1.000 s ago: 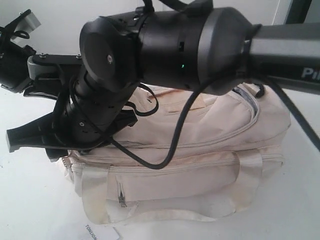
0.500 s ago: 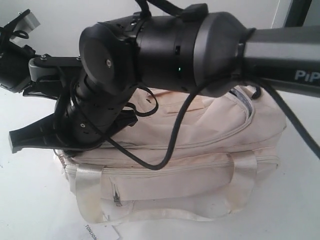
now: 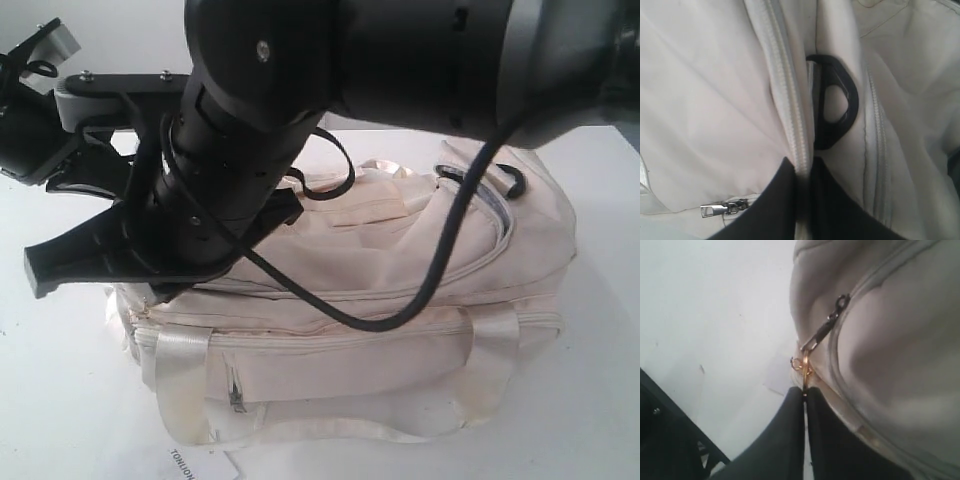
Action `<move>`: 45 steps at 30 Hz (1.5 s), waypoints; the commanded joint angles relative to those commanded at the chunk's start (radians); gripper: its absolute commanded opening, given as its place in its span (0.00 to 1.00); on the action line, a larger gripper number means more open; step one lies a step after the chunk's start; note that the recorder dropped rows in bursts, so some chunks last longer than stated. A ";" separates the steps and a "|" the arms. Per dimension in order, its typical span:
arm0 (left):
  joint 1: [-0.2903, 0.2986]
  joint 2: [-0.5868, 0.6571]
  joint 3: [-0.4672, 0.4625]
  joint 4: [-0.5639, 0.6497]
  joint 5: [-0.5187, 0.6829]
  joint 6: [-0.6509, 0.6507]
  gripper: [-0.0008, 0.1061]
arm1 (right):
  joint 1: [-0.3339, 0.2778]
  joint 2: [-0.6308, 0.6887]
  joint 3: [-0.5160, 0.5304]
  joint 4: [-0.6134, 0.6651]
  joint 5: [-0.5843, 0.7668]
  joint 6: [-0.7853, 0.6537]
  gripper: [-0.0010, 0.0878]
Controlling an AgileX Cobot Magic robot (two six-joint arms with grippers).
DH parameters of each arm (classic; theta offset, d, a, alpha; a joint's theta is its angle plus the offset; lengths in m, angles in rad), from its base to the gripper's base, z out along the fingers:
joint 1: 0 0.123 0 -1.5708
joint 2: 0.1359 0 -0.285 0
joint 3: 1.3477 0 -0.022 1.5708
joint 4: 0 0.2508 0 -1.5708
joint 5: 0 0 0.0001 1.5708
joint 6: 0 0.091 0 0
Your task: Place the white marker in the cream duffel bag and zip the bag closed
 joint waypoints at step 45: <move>0.000 0.000 0.001 0.000 -0.012 -0.001 0.01 | 0.000 0.124 0.000 0.031 -0.249 0.050 0.38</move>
